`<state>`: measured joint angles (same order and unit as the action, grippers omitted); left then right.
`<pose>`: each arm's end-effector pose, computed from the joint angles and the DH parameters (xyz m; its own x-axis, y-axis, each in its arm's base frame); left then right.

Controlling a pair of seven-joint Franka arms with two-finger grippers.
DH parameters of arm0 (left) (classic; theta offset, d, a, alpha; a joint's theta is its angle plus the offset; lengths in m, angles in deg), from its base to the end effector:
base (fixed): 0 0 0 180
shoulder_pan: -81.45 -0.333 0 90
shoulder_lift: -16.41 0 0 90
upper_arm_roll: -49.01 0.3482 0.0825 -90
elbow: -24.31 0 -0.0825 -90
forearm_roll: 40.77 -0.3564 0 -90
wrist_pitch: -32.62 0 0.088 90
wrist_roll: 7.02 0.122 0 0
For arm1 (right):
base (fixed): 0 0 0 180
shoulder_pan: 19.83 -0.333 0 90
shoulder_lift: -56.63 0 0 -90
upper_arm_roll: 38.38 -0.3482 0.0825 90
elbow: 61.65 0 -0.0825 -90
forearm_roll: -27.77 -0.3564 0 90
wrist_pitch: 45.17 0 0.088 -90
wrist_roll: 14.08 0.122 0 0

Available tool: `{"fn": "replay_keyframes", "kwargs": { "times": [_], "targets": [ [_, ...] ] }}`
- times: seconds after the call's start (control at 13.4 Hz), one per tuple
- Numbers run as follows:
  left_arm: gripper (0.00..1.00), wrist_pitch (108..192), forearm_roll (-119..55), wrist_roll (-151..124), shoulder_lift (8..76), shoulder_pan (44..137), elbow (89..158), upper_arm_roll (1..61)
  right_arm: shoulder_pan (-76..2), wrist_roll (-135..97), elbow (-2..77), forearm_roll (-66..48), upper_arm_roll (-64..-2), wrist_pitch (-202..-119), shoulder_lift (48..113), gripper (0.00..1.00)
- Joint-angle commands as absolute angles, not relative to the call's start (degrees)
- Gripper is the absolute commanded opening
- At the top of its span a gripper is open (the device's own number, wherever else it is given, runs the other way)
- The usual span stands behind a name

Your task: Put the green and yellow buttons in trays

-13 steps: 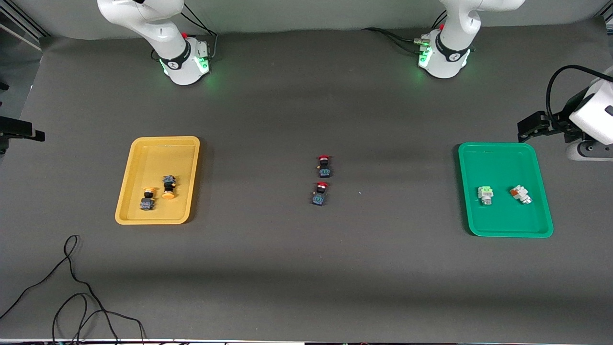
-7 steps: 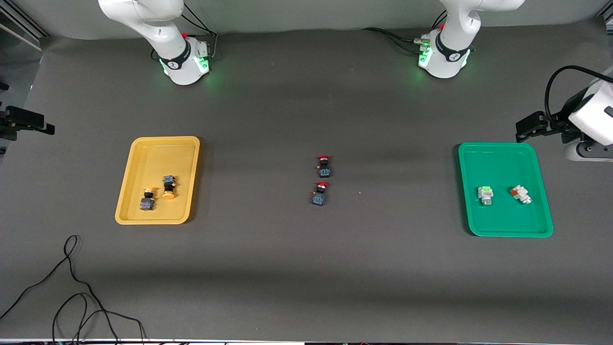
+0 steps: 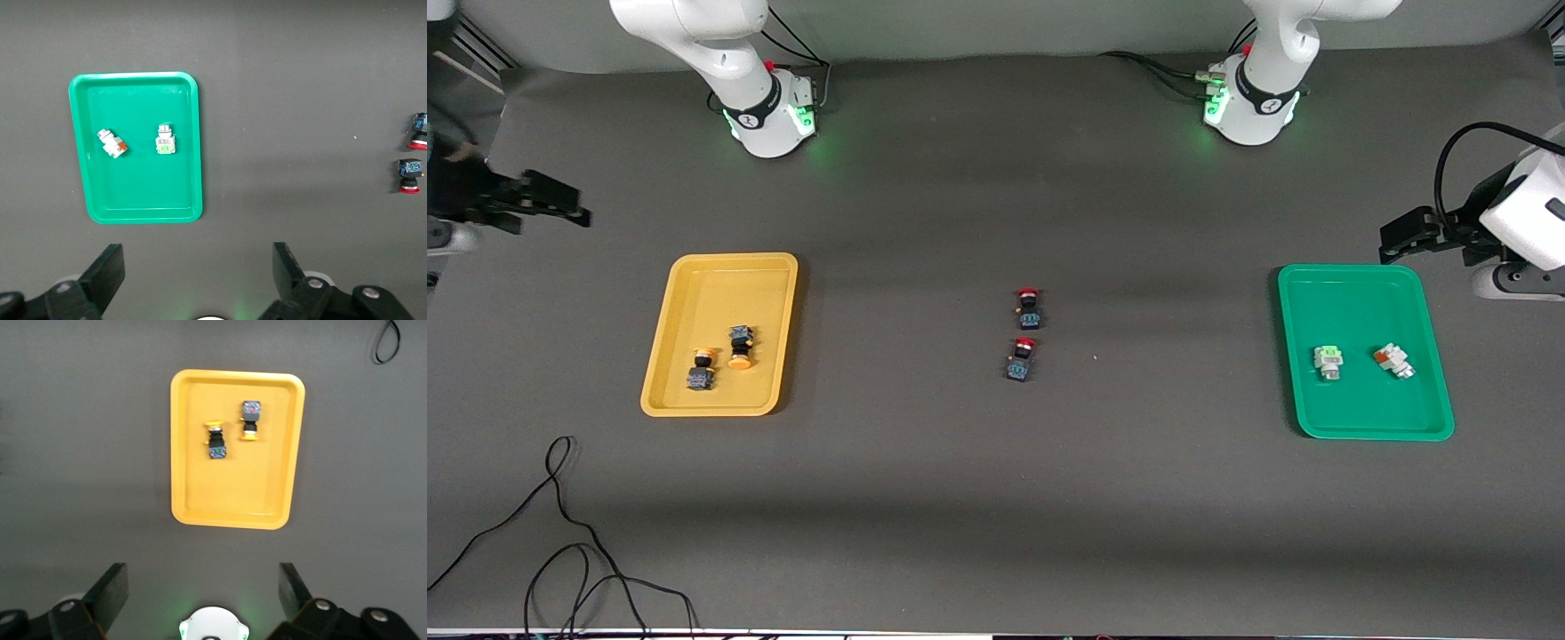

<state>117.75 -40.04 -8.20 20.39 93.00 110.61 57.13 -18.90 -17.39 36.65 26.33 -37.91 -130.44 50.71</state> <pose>0.5385 -0.0370 0.6263 0.9952 -0.0396 -0.0891 -0.0396 -0.9992 0.0011 0.4778 -0.0087 0.6236 0.9919 0.0357 -0.1220 0.0319 -0.9989 -0.0331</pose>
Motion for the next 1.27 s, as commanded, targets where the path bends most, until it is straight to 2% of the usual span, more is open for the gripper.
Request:
{"fn": "replay_keyframes", "kwargs": {
  "times": [0.0,1.2],
  "targets": [
    [0.99,117.79,-39.98,-9.04,19.93,93.93,110.97,57.89,-18.77,-15.66,37.32,27.86,-39.00,-132.09,50.82,1.00],
    [0.99,118.58,-39.54,-9.13,20.02,93.75,110.89,57.89,-20.45,-12.41,34.68,29.35,-39.18,-131.66,53.73,1.00]
  ]
}}
